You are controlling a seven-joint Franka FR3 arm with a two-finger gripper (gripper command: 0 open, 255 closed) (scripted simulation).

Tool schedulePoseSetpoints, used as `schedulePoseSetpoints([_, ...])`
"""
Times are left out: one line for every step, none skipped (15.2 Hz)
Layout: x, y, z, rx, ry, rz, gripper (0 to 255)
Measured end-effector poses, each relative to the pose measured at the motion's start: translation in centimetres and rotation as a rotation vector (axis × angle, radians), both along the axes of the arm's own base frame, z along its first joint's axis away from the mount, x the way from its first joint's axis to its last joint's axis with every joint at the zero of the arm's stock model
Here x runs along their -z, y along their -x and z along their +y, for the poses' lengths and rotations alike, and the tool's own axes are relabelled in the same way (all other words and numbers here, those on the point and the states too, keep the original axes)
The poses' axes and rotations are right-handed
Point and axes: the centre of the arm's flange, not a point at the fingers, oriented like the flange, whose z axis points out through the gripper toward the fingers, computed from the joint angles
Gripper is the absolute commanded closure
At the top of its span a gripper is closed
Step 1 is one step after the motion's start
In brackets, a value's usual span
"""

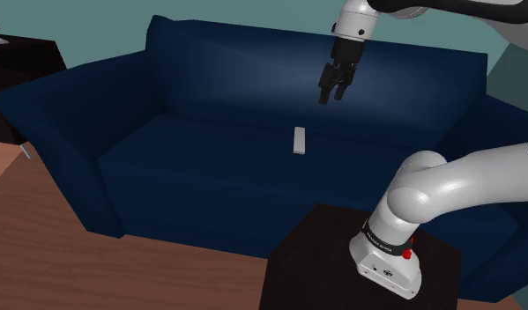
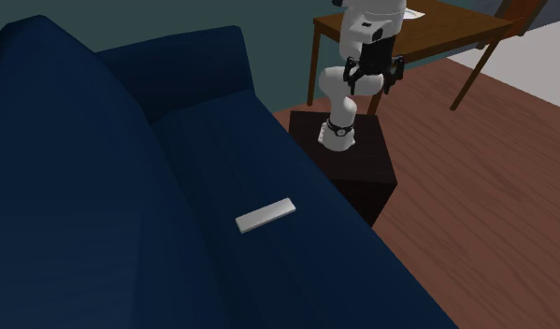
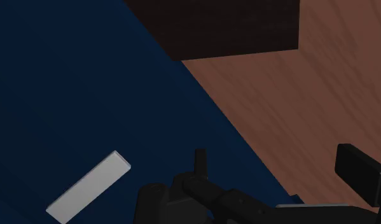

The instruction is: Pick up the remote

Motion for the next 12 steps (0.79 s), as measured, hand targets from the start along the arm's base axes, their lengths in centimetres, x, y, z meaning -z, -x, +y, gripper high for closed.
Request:
schedulePoseSetpoints([0.0, 0.0, 0.0, 0.000, 0.000, 0.000, 0])
schedulePoseSetpoints([0.4, -0.4, -0.2, 0.010, 0.002, 0.000, 0])
schedulePoseSetpoints([1.2, -1.0, -0.4, 0.025, 0.005, 0.000, 0])
schedulePoseSetpoints([1.8, -1.7, -0.8, 0.043, 0.009, -0.001, 0])
schedulePoseSetpoints([2.7, -2.2, -1.1, 0.062, 0.013, -0.001, 0])
schedulePoseSetpoints([3.4, -2.9, -1.9, 0.082, 0.018, -0.002, 0])
schedulePoseSetpoints([4.5, -3.8, -2.4, 0.102, 0.022, -0.002, 0])
schedulePoseSetpoints([5.3, -4.8, -2.8, 0.122, 0.027, -0.004, 0])
schedulePoseSetpoints([6.2, -5.5, -3.1, 0.143, 0.031, -0.005, 0])
schedulePoseSetpoints([7.2, -6.3, -3.6, 0.163, 0.036, -0.006, 0])
schedulePoseSetpoints([7.8, -7.1, -4.1, 0.184, 0.041, -0.008, 0])
schedulePoseSetpoints([8.8, -7.8, -4.7, 0.204, 0.045, -0.008, 0])
